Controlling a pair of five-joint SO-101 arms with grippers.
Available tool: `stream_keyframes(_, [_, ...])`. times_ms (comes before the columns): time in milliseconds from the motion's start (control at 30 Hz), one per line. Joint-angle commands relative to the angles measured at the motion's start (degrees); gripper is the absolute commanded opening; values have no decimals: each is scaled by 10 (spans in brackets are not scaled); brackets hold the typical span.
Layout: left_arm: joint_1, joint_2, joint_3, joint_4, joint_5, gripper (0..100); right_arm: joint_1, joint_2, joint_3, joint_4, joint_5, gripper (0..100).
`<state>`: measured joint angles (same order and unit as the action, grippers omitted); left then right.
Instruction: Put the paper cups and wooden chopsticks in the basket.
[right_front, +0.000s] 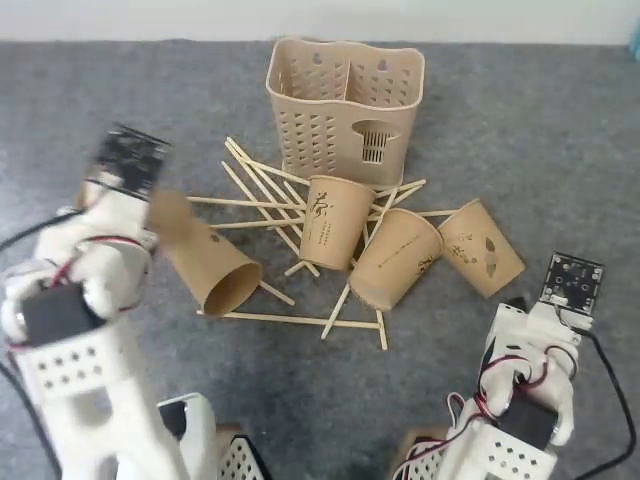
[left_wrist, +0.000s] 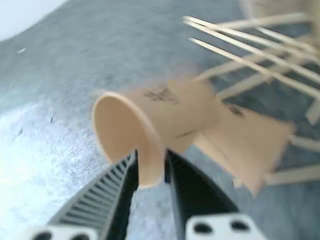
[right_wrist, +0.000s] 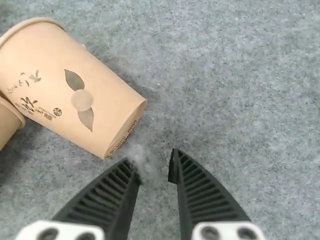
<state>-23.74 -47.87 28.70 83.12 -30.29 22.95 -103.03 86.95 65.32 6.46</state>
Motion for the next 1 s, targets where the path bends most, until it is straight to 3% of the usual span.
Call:
stream_keyframes(0, [-55, 81, -22, -11, 28, 100, -4, -7, -4, 1, 13, 87])
stream_keyframes(233, [-115, 211, -63, -30, 99, 102, -4, -7, -3, 2, 13, 87])
stream_keyframes(567, [-241, 224, -67, -169, 192, 110, -4, -7, -3, 2, 13, 87])
stream_keyframes(700, [-264, 237, -62, -177, 216, 181, -4, -7, -3, 1, 13, 87])
stream_keyframes(967, [-316, 441, -189, -173, 229, 209, -4, -7, -2, 1, 13, 87])
